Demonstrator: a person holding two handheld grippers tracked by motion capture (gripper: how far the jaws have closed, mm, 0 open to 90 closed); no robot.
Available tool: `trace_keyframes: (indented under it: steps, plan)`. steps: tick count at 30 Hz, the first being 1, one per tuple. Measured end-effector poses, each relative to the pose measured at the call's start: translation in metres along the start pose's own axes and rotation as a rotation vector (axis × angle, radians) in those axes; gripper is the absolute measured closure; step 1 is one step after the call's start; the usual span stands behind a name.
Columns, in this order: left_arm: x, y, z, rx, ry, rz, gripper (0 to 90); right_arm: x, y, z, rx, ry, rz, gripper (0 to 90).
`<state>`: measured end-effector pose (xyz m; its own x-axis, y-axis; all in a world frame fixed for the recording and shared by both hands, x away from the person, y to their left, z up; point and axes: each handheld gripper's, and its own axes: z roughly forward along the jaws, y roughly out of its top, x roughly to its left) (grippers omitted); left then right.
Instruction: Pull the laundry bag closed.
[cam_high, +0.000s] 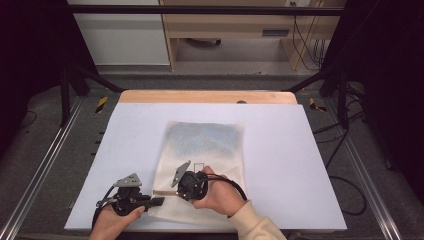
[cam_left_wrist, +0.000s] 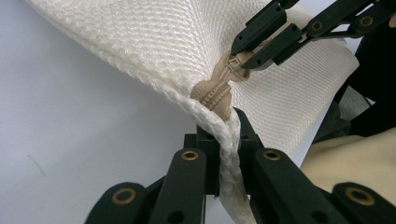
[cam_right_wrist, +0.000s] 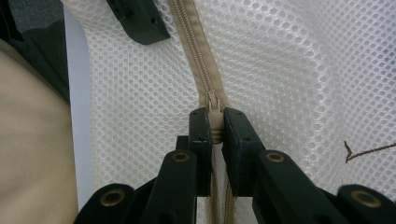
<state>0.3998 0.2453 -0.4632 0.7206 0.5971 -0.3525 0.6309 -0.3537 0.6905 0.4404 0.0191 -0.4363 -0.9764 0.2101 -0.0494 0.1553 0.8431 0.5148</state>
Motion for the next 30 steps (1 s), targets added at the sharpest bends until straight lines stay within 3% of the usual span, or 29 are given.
trace_keyframes:
  steps: [16,30]
  plan:
    - [-0.019,0.001,0.022,-0.006,-0.028,0.025,84.7,-0.001,-0.024,-0.015,-0.018,-0.011,0.027,82.3]
    - [-0.019,0.000,0.024,-0.008,-0.040,0.018,84.6,0.002,-0.034,-0.021,-0.051,-0.009,0.046,82.3]
